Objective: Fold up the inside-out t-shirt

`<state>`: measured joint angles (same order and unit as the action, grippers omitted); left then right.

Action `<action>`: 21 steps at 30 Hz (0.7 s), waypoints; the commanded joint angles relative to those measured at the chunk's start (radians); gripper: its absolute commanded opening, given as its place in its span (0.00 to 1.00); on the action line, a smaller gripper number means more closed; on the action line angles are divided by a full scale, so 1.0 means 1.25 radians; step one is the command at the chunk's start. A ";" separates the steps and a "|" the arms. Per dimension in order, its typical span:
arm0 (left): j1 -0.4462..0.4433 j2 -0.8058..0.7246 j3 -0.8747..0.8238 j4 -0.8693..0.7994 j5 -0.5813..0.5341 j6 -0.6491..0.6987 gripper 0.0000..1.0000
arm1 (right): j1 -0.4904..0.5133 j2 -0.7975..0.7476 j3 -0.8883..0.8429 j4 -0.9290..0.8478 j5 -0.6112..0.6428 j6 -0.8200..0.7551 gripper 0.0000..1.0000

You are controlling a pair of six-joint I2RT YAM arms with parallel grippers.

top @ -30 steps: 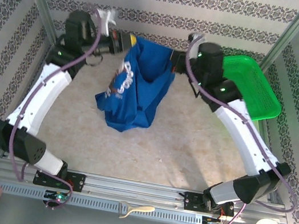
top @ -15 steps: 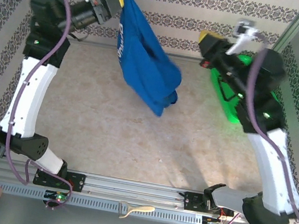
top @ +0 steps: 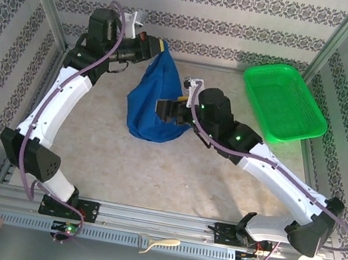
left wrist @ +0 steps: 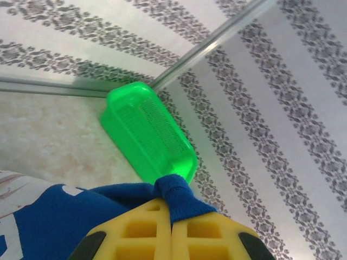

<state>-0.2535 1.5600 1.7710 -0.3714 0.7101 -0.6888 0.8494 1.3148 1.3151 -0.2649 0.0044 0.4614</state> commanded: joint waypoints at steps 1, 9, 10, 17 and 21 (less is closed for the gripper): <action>-0.046 -0.067 0.003 -0.015 -0.061 0.035 0.00 | 0.021 0.033 0.018 0.071 0.135 0.000 0.85; -0.123 -0.127 0.057 -0.037 -0.172 0.014 0.00 | 0.021 0.178 0.196 0.052 0.187 -0.020 0.82; -0.126 -0.136 0.066 -0.044 -0.186 0.013 0.00 | 0.014 0.188 0.220 0.044 0.154 -0.021 0.76; -0.134 -0.179 0.174 -0.113 -0.274 0.047 0.00 | -0.045 0.133 0.246 0.005 -0.111 -0.112 0.58; -0.133 -0.149 0.171 -0.105 -0.254 0.045 0.00 | -0.163 0.075 0.130 0.050 -0.172 -0.034 0.40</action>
<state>-0.4068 1.3628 1.9736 -0.5175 0.4065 -0.6540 0.7303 1.4536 1.5532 -0.2131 -0.1123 0.3737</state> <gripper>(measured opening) 0.041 0.432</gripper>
